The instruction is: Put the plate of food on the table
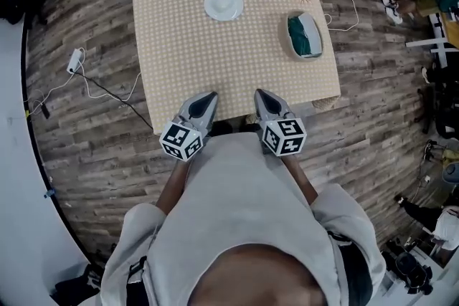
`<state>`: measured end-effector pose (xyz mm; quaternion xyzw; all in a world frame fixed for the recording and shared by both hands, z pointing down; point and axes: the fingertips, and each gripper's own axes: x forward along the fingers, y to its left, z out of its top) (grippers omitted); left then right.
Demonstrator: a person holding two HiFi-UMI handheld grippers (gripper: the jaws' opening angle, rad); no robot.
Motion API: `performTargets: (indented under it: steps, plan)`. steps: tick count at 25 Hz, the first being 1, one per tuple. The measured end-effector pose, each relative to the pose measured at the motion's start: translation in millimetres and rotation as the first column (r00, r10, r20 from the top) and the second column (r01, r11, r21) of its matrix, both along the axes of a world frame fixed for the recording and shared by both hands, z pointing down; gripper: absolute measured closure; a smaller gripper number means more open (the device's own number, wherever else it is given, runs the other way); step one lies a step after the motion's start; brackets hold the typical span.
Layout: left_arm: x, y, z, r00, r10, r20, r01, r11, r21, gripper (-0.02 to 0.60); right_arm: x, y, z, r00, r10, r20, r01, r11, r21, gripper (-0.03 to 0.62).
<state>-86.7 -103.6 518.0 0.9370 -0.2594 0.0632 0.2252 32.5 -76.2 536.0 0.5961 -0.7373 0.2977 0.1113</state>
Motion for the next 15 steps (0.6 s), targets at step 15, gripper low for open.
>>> performTargets:
  steps: [15]
  plan:
    - [38.3, 83.1, -24.0, 0.994, -0.098, 0.050, 0.095, 0.993, 0.068, 0.571, 38.2, 82.0, -26.0, 0.996, -0.093, 0.015, 0.091, 0.988, 0.126, 0.597]
